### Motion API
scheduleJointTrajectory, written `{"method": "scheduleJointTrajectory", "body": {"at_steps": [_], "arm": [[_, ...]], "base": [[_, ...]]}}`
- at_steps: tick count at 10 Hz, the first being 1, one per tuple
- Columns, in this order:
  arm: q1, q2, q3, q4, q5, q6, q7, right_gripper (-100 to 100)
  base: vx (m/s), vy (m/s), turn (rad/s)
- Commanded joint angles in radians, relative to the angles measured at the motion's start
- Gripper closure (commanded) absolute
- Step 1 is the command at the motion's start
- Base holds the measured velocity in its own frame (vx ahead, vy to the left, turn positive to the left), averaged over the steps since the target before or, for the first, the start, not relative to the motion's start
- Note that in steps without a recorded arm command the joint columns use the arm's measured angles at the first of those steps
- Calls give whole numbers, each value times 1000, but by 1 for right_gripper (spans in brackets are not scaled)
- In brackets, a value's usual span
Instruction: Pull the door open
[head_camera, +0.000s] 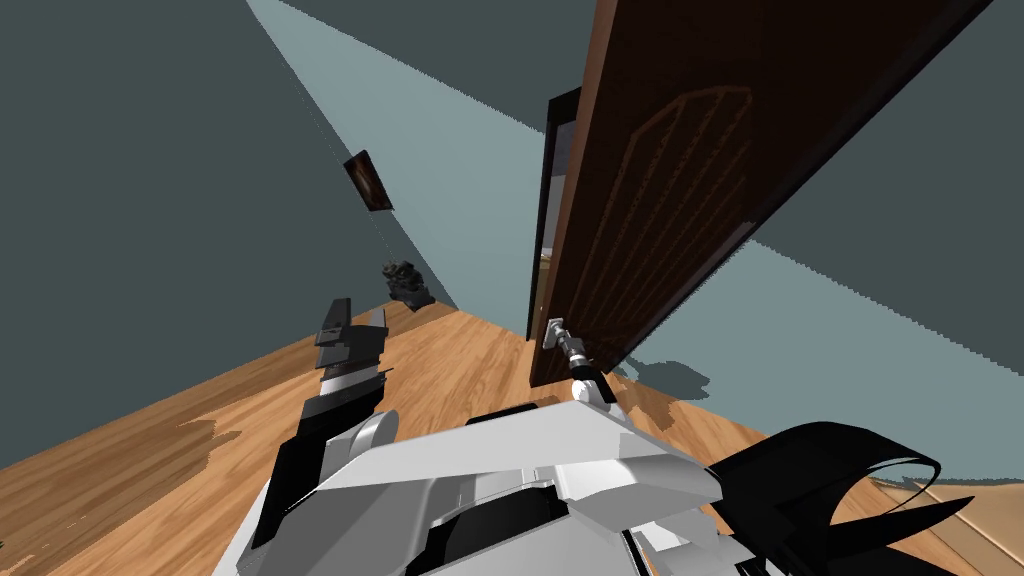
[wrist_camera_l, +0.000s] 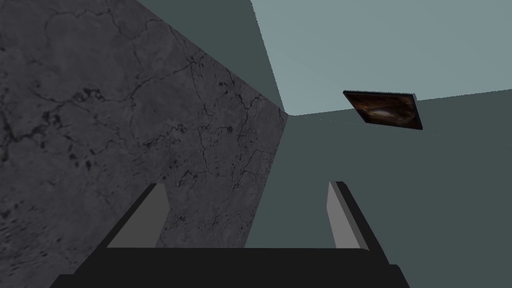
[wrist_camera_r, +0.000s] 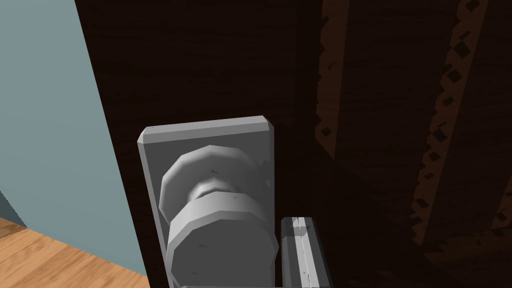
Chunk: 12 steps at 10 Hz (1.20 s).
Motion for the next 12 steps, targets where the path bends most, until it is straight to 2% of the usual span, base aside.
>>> {"method": "scheduleJointTrajectory", "body": {"at_steps": [1,5,12], "arm": [[4,6,32,-23,4,18,1,-100],[4,1,44,-25,7,12,-4,-100],[4,-5,58,-27,11,6,-10,-100]], "base": [[-138,-54,104],[-81,-33,39],[-29,-18,20]]}}
